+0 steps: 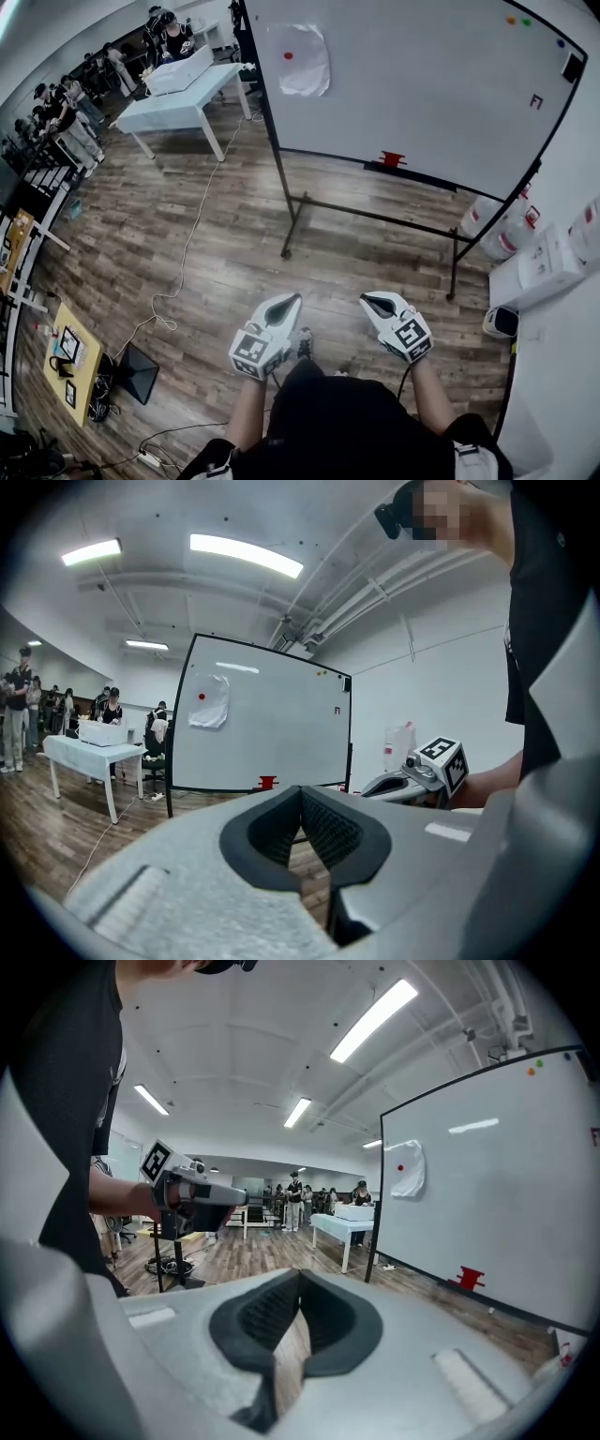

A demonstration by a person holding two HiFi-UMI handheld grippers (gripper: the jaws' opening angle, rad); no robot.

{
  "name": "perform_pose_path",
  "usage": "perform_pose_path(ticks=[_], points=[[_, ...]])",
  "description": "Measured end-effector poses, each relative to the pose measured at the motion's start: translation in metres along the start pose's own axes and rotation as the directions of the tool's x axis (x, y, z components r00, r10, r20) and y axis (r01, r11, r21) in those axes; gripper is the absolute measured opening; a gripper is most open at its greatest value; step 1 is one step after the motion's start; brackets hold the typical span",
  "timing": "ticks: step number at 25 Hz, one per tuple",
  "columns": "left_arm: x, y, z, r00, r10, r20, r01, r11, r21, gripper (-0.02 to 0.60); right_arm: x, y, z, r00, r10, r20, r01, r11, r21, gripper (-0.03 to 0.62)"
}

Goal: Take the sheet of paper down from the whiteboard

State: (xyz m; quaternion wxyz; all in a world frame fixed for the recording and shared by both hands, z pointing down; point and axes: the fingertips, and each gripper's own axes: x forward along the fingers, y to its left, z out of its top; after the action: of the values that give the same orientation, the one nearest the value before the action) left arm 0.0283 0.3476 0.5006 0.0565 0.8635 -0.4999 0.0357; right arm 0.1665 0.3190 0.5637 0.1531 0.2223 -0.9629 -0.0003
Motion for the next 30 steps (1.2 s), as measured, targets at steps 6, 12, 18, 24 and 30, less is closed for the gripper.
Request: perform_pose_path(ticks=[6,12,18,24,30], points=[[0.017,0.04,-0.002,1.0,-0.007,-0.007,0.007,1.0,-0.014,0.011,0.034,-0.009,0.008,1.0,0.031,0.001,-0.031,0.999,0.011,0.003],[0.047,0.079,0.003,0.999,-0.038,-0.011,0.038,0.999,-0.02,0.011,0.076,-0.024,0.007,0.996,0.029,-0.09,-0.035,0.998,-0.058,0.003],[0.067,0.119,0.014,0.999,-0.051,-0.004,0.051,0.999,0.01,0.011,0.115,-0.056,0.012,0.992,-0.015,-0.126,0.006,0.997,-0.071,0.003],[0.084,0.158,0.012,0.998,-0.056,-0.015,0.056,0.998,-0.007,0.011,0.147,-0.073,0.009,0.987,-0.028,-0.159,0.018,0.998,-0.064,0.003],[0.096,0.193,0.011,0.997,-0.074,-0.019,0.074,0.997,-0.02,0.011,0.178,-0.085,0.016,0.985,-0.043,-0.165,0.034,0.998,-0.061,0.003]])
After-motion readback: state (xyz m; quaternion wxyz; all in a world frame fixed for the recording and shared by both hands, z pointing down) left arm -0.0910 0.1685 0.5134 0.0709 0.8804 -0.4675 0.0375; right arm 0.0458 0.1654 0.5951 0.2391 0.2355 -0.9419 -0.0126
